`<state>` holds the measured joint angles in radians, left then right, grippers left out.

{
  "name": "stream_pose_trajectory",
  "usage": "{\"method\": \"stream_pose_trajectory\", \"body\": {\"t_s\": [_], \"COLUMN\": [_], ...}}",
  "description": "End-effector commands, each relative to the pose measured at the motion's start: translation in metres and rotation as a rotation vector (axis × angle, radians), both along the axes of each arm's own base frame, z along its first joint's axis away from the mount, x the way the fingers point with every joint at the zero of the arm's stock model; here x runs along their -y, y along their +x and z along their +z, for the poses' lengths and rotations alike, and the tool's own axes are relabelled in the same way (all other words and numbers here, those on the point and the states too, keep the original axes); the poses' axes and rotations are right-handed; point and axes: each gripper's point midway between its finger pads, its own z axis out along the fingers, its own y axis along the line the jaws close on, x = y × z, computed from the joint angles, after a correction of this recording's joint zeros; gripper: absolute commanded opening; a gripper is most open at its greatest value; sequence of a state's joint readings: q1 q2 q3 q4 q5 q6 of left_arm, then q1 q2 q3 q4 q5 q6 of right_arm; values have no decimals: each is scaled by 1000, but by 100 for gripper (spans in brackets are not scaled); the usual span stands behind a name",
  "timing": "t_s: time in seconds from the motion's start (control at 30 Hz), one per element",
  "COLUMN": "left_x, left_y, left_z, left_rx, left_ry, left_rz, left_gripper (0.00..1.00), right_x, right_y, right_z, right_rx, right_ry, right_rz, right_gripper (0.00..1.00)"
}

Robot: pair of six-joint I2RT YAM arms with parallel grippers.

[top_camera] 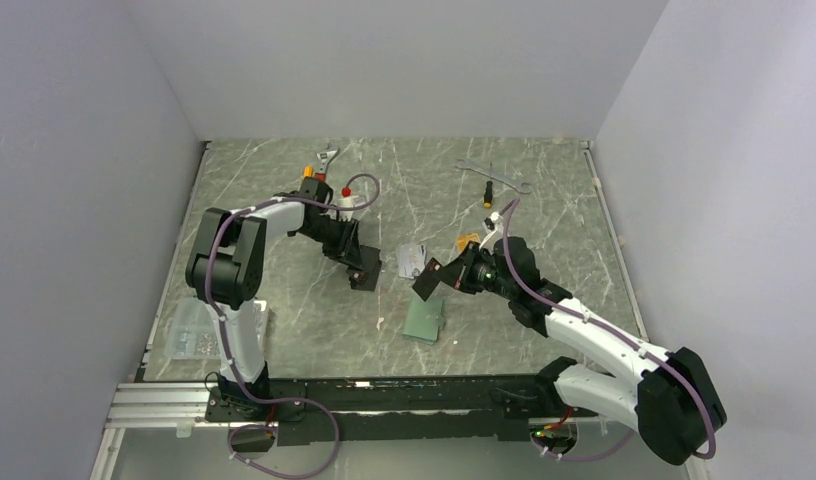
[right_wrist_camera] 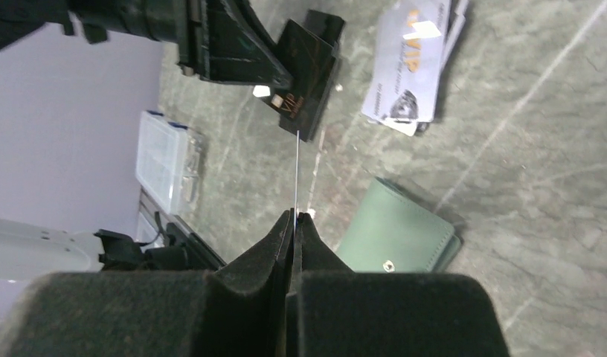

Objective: Put the credit cards into the card holder
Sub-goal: Place the credit card at the center of the board, then open the card holder at the center of the board.

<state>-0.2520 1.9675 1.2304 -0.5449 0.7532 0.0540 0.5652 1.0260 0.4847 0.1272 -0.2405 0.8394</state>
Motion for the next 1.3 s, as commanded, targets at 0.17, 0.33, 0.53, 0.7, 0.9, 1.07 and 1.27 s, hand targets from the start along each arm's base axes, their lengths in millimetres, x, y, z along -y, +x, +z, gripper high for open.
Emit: {"method": "stream_pose_trajectory", "body": {"t_s": [0.17, 0.33, 0.53, 0.7, 0.9, 1.07, 1.27], "left_x": [-10, -23, -33, -38, -35, -35, -41], "left_y": [-1, 8, 14, 10, -13, -19, -27], "left_z": [16, 47, 103, 141, 166, 183, 210], "left_rx": [75, 184, 398, 537, 569, 650, 848], "left_ry": [109, 185, 287, 309, 243, 326, 541], "left_rz": [0, 2, -22, -52, -142, -208, -285], "left_gripper": [52, 52, 87, 99, 96, 99, 99], "right_x": [18, 27, 39, 48, 59, 62, 65], "right_y": [-20, -29, -37, -45, -52, -55, -56], "right_z": [-45, -51, -44, -52, -74, -80, -93], "right_rx": [-138, -187, -224, -282, -332, -336, -342], "right_ry": [-218, -324, -406, -454, -507, -503, -511], "right_rz": [-6, -23, -39, -47, -71, -79, -88], "right_gripper": [0, 0, 0, 0, 0, 0, 0]}}
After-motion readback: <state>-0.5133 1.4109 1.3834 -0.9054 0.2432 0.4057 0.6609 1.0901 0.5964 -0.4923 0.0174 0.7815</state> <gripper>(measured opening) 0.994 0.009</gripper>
